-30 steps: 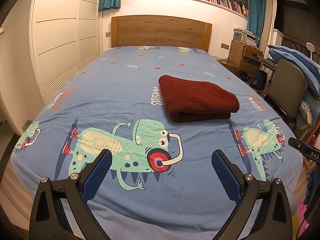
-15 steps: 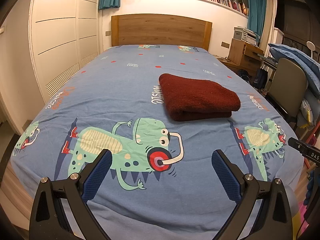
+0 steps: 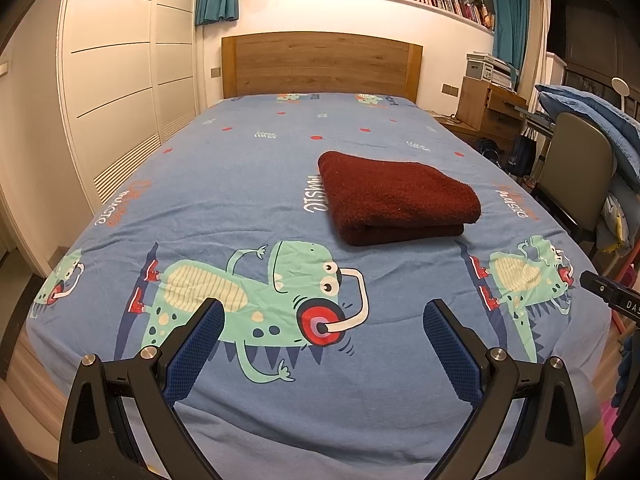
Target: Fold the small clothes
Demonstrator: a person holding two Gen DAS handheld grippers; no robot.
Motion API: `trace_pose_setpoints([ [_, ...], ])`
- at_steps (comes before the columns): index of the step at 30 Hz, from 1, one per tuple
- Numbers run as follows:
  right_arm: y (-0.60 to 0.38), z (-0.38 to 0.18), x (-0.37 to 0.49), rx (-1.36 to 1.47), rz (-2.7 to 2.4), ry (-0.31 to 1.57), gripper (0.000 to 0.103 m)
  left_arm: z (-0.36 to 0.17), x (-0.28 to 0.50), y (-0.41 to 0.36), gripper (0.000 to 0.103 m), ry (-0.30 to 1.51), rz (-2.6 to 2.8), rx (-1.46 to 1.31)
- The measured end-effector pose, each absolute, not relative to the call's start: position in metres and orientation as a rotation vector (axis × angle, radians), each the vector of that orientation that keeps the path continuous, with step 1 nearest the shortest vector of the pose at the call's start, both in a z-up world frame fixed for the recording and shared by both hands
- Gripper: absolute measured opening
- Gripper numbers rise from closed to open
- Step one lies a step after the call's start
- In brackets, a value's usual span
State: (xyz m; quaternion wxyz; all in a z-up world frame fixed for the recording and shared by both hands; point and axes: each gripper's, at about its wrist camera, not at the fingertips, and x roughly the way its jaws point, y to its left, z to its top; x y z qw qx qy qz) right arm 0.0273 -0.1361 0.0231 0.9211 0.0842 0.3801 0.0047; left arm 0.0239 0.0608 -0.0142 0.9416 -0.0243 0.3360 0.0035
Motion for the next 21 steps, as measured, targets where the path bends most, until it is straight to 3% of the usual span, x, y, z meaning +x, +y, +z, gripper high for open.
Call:
trace_pose_setpoints([
  [21,-0.1374,0.0234,0.0247,0.172,0.007,0.780,0.078,-0.0133,0.0234,0.0631,0.098,0.688,0.013,-0.053],
])
